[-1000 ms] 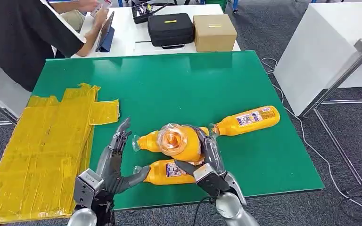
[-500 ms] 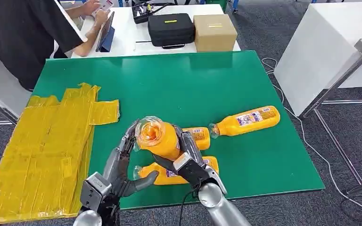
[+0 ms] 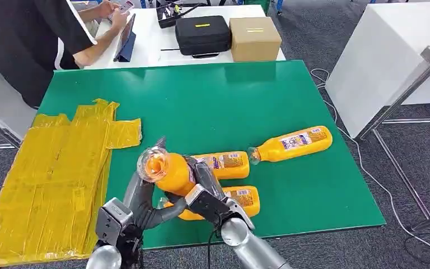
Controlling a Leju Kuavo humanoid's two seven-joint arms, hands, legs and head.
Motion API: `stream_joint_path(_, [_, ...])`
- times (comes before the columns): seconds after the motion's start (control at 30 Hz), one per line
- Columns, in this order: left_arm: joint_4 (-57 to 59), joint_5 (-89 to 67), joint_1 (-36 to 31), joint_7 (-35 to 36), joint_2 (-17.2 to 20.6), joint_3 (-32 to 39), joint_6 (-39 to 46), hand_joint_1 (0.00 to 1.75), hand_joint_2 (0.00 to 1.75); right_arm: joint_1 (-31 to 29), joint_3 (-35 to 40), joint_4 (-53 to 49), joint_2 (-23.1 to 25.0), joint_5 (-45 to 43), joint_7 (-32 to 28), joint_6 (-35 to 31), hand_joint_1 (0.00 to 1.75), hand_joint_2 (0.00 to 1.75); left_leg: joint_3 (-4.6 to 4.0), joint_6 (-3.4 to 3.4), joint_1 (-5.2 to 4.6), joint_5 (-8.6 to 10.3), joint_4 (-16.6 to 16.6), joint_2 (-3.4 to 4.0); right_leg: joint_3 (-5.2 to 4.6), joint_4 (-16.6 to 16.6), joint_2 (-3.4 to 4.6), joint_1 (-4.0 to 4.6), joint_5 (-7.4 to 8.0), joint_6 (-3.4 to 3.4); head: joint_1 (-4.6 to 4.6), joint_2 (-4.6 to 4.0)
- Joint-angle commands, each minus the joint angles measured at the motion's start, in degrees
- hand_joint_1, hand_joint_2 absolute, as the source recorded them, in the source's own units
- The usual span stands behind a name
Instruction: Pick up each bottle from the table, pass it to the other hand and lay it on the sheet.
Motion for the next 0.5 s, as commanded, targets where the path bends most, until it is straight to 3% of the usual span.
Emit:
stream_joint_path(0.03, [3.52,0.24,-2.21,0.28,0.56,-0.78,-0.02,0.0,1.75,-2.65,3.39,5.86,-0.8,0.07,0.38,0.0,1.75,1.75,0.13,-0.07,-0.01,0.0,-0.07,-0.12,0.15,-0.08,0.04,-0.03,-0.01,0.0,0.02,0.0])
stream_joint_path(0.5, [5.45,0.9,-2.91,0.39,-0.19,-0.99,-0.97,0.0,1.75,-1.14,6.56,4.67,-1.51,4.18,1.79,-3.29,1.75,1.75,0.18,-0.08,-0.02,-0.01,-0.1,-0.15,0.2,-0.1,0.02,-0.04,-0.03,-0.01,0.0,0.02])
